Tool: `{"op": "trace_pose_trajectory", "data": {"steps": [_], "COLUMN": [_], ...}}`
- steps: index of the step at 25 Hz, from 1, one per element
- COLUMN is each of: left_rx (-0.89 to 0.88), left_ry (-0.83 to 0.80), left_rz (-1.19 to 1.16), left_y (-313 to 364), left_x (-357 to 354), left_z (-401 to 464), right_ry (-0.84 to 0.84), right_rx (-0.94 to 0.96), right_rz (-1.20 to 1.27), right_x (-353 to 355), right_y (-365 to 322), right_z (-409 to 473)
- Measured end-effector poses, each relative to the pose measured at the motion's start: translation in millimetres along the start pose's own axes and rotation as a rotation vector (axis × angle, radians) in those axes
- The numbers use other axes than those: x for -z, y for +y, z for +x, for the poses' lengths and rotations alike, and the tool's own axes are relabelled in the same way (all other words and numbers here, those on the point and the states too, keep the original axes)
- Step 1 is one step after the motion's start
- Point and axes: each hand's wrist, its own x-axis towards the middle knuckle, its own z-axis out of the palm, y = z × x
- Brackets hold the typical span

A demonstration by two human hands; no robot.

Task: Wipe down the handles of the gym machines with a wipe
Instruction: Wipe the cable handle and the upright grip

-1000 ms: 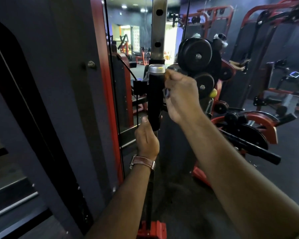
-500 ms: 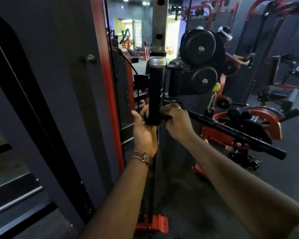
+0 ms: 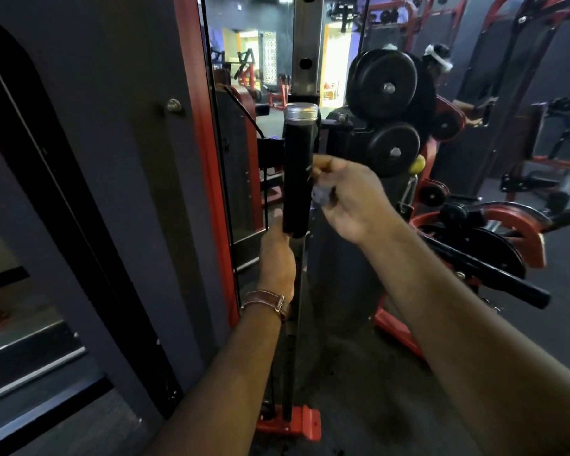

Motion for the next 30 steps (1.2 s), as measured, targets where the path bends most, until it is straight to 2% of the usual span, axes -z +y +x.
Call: {"op": "trace_pose_trajectory", "data": {"steps": [2, 3, 5, 7, 10, 13, 15, 17, 20, 22, 25, 27, 28, 30], "left_rx": [-0.005, -0.032, -0.114, -0.126, -0.114, -0.121, -0.134, -0.138, -0.117, -0.108, -0.107, -0.111, -0.117, -0.12], "left_ry": [0.043, 0.051, 0.021, -0.022, -0.087, -0.198, -0.259, -0.236, -0.226, -0.211, -0.239, -0.238, -0.233, -0.225], "left_rz": [0.048, 0.069, 0.084, -0.02, -0.185, -0.163, -0.079, -0.068, -0.078, -0.08, -0.096, -0.1, -0.096, -0.061], "left_y": [0.1, -0.3, 2.1, 24.4, 52.4, 65.1, 63.4, 59.9, 63.2, 65.2, 63.7, 61.3, 60.6, 60.1], "left_x": [5.2, 7.5, 8.0, -0.2, -7.2, -4.6, -5.0, -6.5, -9.5, -10.8, -11.3, -10.2, -9.4, -7.9], "left_z": [6.2, 8.2, 8.4, 3.9, 8.7, 18.7, 21.4, 21.9, 15.0, 13.0, 15.4, 17.8, 17.7, 17.7], "right_ry": [0.028, 0.081, 0.269, 0.387, 0.398, 0.406, 0.375, 0.339, 0.337, 0.334, 0.219, 0.157, 0.117, 0.066], "right_rx": [0.067, 0.141, 0.321, 0.57, 0.96, 1.185, 1.209, 1.177, 1.13, 1.179, 1.316, 1.357, 1.309, 1.077], "right_rz": [0.239, 0.23, 0.101, -0.073, -0.386, -0.588, -0.611, -0.653, -0.866, -0.949, -0.974, -1.129, -1.187, -1.211], "right_x": [-14.1, -19.9, -29.1, -36.0, -38.1, -37.0, -42.7, -49.0, -43.1, -33.1, -30.3, -37.4, -41.4, -52.4], "right_y": [-10.9, -8.4, 8.7, 22.6, 14.4, -9.3, -28.8, -42.3, -30.0, -15.5, -26.0, -41.0, -46.6, -53.3], "right_z": [-7.3, -14.8, -33.9, -38.6, -16.7, 3.6, 11.8, 13.6, -1.6, -12.0, 1.7, 14.0, 18.2, 17.0]}}
